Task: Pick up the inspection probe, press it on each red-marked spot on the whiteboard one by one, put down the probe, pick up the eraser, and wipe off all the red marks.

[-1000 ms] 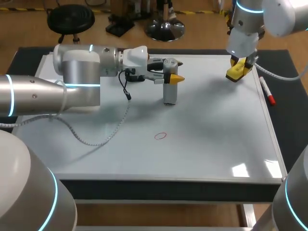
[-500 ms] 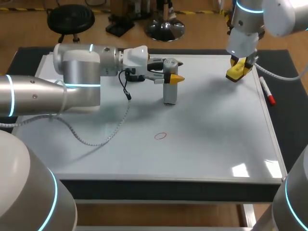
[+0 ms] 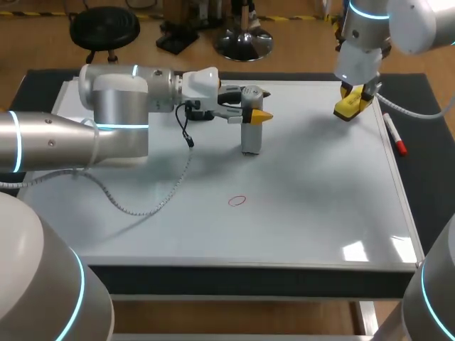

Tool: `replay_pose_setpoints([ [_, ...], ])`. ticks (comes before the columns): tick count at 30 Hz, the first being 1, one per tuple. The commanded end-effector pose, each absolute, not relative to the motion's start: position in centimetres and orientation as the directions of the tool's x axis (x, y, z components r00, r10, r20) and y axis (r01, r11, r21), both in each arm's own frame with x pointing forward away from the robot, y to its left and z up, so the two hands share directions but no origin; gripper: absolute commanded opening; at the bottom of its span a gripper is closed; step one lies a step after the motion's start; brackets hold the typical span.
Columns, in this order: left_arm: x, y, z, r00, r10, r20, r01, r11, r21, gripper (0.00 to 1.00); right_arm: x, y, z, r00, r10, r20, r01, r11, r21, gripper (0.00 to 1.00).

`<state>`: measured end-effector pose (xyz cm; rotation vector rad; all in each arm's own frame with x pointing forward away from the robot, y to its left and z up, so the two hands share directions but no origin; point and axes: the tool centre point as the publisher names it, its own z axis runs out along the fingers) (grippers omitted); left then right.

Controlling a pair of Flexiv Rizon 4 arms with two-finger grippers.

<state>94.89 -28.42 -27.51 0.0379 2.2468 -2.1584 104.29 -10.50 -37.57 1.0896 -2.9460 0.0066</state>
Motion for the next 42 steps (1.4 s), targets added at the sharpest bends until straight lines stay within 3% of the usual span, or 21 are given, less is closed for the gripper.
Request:
replay_pose_setpoints([
  [1, 95.0, -28.4, -27.5, -0.999, 0.003, -0.034, 0.034, 0.042, -0.999, 0.00, 104.4, -10.6, -37.5, -0.758, -0.652, 0.006, -0.652, 0.758, -0.004, 0.00],
  [19, 96.3, -27.7, -25.1, -0.989, 0.125, -0.084, 0.084, -0.004, -0.996, 0.00, 104.4, -10.6, -37.5, -0.758, -0.652, 0.006, -0.652, 0.758, -0.004, 0.00],
  [42, 101.8, -27.0, -20.6, -0.877, 0.466, -0.120, 0.124, -0.023, -0.992, 0.00, 104.4, -10.6, -37.5, -0.758, -0.652, 0.006, -0.652, 0.758, -0.004, 0.00],
])
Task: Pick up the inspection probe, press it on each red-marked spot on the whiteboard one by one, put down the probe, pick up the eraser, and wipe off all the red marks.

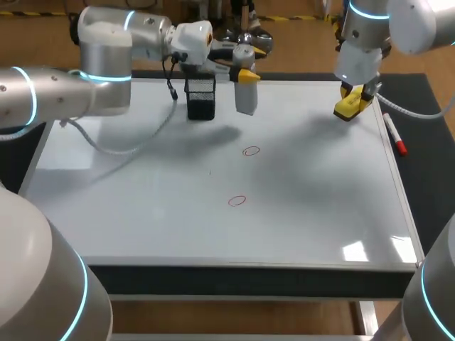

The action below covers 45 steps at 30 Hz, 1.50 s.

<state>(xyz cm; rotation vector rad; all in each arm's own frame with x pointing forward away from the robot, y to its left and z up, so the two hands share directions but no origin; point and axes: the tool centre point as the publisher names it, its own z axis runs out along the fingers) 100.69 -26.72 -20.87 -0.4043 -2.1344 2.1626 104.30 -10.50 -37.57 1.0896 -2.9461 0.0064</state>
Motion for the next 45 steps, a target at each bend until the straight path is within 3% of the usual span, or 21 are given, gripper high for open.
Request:
replay_pose_setpoints([
  [1, 102.0, -27.0, -20.4, -0.871, 0.478, -0.117, 0.119, -0.025, -0.993, 0.00, 104.4, -10.6, -37.5, -0.758, -0.652, 0.006, -0.652, 0.758, -0.004, 0.00],
  [14, 105.2, -26.6, -17.9, -0.804, 0.579, -0.135, 0.162, -0.005, -0.987, 0.00, 104.4, -10.6, -37.5, -0.758, -0.652, 0.006, -0.652, 0.758, -0.004, 0.00],
  [27, 107.9, -25.9, -17.5, -0.727, 0.685, -0.052, 0.116, 0.048, -0.992, 0.00, 104.4, -10.6, -37.5, -0.758, -0.652, 0.006, -0.652, 0.758, -0.004, 0.00],
  [45, 111.4, -26.4, -18.0, -0.730, 0.683, -0.033, 0.106, 0.064, -0.992, 0.00, 104.4, -10.6, -37.5, -0.758, -0.652, 0.006, -0.652, 0.758, -0.004, 0.00],
])
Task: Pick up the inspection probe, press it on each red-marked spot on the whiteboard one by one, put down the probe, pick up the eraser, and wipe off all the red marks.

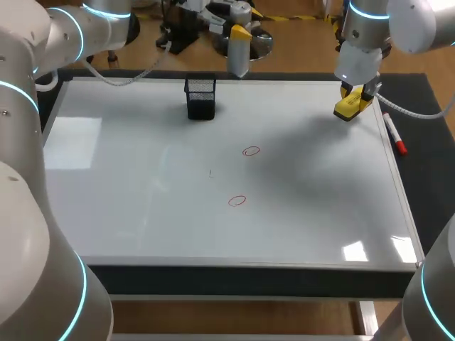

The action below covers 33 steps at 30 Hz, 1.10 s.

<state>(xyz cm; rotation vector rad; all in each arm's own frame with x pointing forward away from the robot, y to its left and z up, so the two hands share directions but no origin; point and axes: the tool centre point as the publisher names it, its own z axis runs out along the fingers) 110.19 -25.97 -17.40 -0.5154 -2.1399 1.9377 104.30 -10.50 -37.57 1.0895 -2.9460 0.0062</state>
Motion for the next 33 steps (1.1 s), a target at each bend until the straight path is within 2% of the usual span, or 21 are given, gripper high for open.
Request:
replay_pose_setpoints([
  [1, 111.5, -26.5, -18.0, -0.730, 0.682, -0.033, 0.105, 0.064, -0.992, 0.00, 104.4, -10.6, -37.5, -0.758, -0.652, 0.006, -0.652, 0.758, -0.004, 0.00],
  [24, 112.0, -27.0, -18.1, -0.719, 0.695, -0.011, 0.087, 0.074, -0.993, 0.00, 104.4, -10.6, -37.5, -0.758, -0.652, 0.006, -0.652, 0.758, -0.004, 0.00],
  [33, 112.0, -27.0, -18.1, -0.719, 0.695, -0.011, 0.087, 0.074, -0.993, 0.00, 103.5, -6.6, -37.6, -0.688, -0.724, 0.056, -0.726, 0.686, -0.047, 0.00],
])
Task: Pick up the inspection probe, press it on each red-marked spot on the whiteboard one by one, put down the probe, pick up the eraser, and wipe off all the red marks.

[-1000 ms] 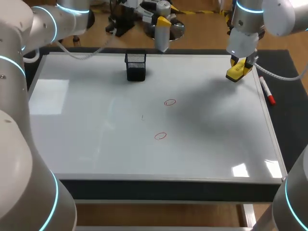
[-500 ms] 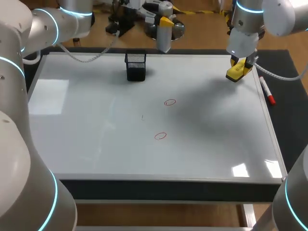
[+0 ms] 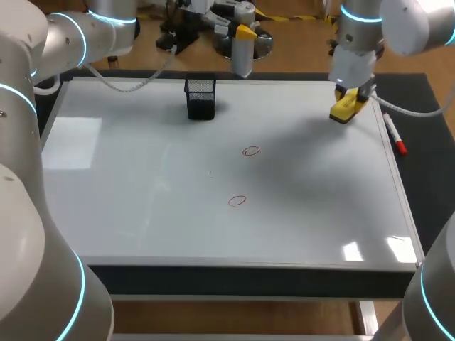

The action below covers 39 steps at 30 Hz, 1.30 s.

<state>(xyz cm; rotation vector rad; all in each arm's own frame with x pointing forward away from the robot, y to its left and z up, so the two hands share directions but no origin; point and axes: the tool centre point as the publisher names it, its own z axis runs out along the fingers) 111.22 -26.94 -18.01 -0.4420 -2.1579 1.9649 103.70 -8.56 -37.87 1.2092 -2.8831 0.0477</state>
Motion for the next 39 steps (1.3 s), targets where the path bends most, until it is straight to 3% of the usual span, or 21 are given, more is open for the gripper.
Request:
replay_pose_setpoints([
  [1, 112.0, -27.0, -18.1, -0.719, 0.695, -0.011, 0.087, 0.074, -0.993, 0.00, 103.4, -6.0, -37.6, -0.677, -0.734, 0.056, -0.736, 0.675, -0.048, 0.00],
  [24, 112.0, -27.0, -18.1, -0.719, 0.695, -0.011, 0.087, 0.074, -0.993, 0.00, 98.8, 9.8, -38.6, -0.239, -0.970, 0.037, -0.971, 0.237, -0.040, 0.00],
  [39, 112.0, -27.0, -18.1, -0.719, 0.695, -0.011, 0.087, 0.074, -0.993, 0.00, 98.8, 10.2, -38.6, -0.228, -0.973, 0.032, -0.973, 0.227, -0.036, 0.00],
])
